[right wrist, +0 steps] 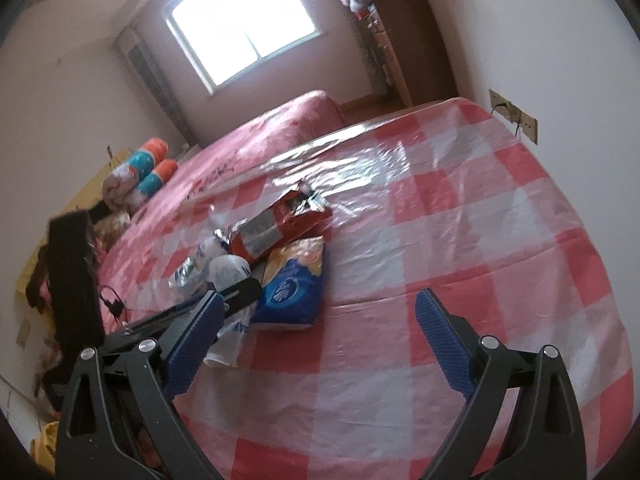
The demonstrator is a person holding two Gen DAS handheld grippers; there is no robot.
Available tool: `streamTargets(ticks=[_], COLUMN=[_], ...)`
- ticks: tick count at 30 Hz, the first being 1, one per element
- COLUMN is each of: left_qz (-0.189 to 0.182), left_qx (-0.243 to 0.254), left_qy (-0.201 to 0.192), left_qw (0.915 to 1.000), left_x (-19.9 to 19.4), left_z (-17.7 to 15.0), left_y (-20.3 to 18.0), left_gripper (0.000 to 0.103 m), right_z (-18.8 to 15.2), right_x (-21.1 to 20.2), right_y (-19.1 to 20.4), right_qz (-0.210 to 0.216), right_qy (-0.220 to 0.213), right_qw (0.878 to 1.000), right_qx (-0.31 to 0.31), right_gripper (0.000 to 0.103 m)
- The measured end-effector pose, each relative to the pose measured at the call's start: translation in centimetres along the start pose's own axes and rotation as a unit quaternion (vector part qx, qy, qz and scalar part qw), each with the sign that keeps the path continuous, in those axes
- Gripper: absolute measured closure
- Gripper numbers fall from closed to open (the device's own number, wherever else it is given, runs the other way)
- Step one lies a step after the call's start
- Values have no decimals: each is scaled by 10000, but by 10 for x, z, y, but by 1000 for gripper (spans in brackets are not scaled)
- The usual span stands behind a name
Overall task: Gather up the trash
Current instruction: 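Grasp the white Magicday bottle with the left tool while the right tool grasps the blue Vinda tissue pack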
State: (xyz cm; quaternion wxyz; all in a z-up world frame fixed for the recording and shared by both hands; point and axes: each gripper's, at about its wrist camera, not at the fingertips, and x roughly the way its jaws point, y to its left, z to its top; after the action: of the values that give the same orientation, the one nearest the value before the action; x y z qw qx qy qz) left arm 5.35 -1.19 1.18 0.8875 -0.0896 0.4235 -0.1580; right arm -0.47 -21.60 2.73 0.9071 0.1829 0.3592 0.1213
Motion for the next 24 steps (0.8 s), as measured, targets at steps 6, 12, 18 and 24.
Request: streamTargets(ticks=[6,12,18,24], left_qz=[-23,80,399,630], left_qx=[-218,-251,-266,-249], left_qy=[-107,-240,-303,-403], left_qw=[9997,9994,9984,9969], left_x=[-15,-34,-49,-64], left_z=[1,1,-4,-9], left_y=[22,41,61,76], left_gripper=[43,42,42,42], right_z=[2,8,8,8], right_x=[23,41,61,74], right_y=[15,29,53,60], right_qz=[-65,-219,-671,-853], right_qy=[322,488,623,786], right_qw=[9993,9979,9913,9867], right_qx=[-160,-352,-948,-1140], right_gripper=[8,8,8,21])
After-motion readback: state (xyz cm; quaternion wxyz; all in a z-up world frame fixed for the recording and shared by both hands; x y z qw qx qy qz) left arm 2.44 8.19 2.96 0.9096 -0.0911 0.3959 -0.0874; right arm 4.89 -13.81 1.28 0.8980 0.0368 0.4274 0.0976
